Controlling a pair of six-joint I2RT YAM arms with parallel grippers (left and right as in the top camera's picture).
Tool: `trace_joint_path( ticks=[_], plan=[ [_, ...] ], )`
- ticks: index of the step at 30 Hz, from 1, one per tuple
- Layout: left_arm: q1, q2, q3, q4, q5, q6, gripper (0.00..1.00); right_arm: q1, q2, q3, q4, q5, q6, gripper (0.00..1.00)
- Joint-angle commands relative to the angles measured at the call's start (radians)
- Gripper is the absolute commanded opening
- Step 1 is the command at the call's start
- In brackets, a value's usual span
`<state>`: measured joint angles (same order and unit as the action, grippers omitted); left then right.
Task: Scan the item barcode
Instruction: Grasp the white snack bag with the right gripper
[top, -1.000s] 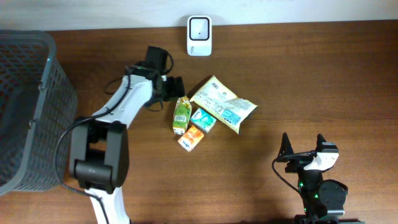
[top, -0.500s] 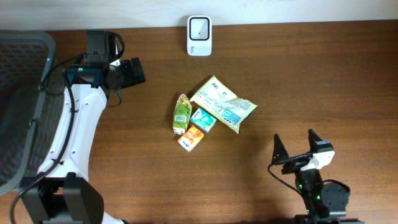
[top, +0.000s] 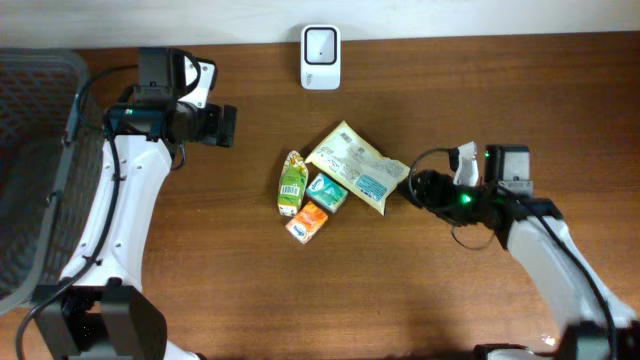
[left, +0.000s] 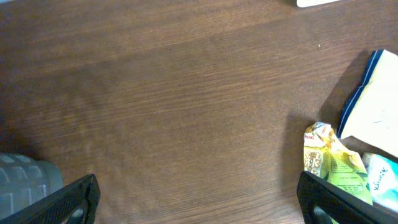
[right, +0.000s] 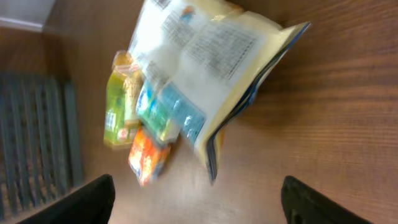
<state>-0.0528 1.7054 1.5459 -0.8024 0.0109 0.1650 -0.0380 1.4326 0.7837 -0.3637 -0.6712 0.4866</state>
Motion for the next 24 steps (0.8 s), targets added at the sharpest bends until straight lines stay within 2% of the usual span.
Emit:
trace_joint_path(
  ticks=[1,6,9,10,11,12,14,17,21,23,24],
  plan=[
    [0.003,-0.017,0.013,0.000,0.000,0.016,0.99,0.000,0.158,0.015,0.185,-0.007,0.270,0.99],
    [0.003,-0.017,0.013,0.000,0.000,0.016,0.99,0.145,0.409,0.015,0.505,-0.002,0.481,0.99],
    [0.003,-0.017,0.013,0.000,0.001,0.016,0.99,0.217,0.476,0.015,0.549,0.107,0.599,0.99],
    [0.003,-0.017,0.013,0.000,0.001,0.016,0.99,0.234,0.505,0.016,0.577,0.140,0.643,0.93],
    [0.003,-0.017,0.013,0.000,0.001,0.016,0.99,0.234,0.507,0.016,0.581,0.150,0.648,0.45],
    [0.003,-0.017,0.013,0.000,0.001,0.016,0.99,0.234,0.507,0.016,0.582,0.149,0.648,0.29],
    [0.003,-0.017,0.013,0.000,0.001,0.016,0.99,0.230,0.504,0.016,0.582,0.126,0.634,0.09],
    [0.003,-0.017,0.013,0.000,0.001,0.016,0.99,0.202,0.484,0.035,0.589,0.055,0.528,0.08],
    [0.003,-0.017,0.013,0.000,0.001,0.016,0.99,0.141,0.374,0.080,0.558,-0.195,0.210,0.04],
    [0.003,-0.017,0.013,0.000,0.001,0.016,0.99,0.115,0.260,0.089,0.391,-0.242,0.024,0.04],
    [0.003,-0.017,0.013,0.000,0.001,0.016,0.99,0.108,0.201,0.097,0.254,-0.232,-0.080,0.04]
  ],
)
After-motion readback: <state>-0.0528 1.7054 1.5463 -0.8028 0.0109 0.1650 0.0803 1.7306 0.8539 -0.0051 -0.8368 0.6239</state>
